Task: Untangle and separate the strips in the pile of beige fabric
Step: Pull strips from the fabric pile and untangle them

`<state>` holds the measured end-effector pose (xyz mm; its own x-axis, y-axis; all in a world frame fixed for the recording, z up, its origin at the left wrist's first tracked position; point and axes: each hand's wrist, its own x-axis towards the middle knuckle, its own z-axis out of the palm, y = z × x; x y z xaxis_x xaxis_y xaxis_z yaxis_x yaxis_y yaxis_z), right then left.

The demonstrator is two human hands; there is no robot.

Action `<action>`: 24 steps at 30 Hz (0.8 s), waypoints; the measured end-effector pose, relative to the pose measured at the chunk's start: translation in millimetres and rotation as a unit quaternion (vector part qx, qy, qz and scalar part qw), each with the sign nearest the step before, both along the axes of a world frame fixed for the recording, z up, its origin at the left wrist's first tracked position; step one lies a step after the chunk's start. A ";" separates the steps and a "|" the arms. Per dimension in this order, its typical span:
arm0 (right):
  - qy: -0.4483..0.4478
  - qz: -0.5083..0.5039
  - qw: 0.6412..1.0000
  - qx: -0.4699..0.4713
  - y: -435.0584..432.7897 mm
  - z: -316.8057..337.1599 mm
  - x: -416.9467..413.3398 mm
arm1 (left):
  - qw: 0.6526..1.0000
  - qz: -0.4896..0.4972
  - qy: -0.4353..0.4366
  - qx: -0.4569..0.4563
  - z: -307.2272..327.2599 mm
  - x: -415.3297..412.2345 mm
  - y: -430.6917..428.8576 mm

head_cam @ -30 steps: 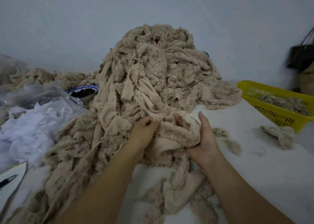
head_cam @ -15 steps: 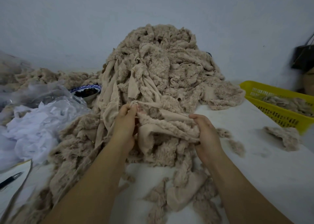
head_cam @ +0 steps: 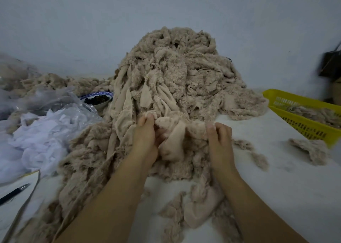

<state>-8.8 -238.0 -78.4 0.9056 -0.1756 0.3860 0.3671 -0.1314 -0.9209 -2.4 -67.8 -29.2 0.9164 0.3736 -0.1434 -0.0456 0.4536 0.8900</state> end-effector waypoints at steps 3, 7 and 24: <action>-0.067 -0.022 0.994 -0.078 4.7 -1.1 -4.3 | 0.995 -0.013 -0.024 -0.099 7.1 0.5 -7.3; -0.069 0.016 0.980 -0.187 9.7 -0.3 -4.9 | 0.988 -0.048 -0.025 -0.145 17.1 -1.3 -10.4; 0.074 -0.006 0.995 -0.070 1.9 -7.1 13.5 | 0.814 -0.099 -0.083 0.566 -21.4 -25.2 -27.5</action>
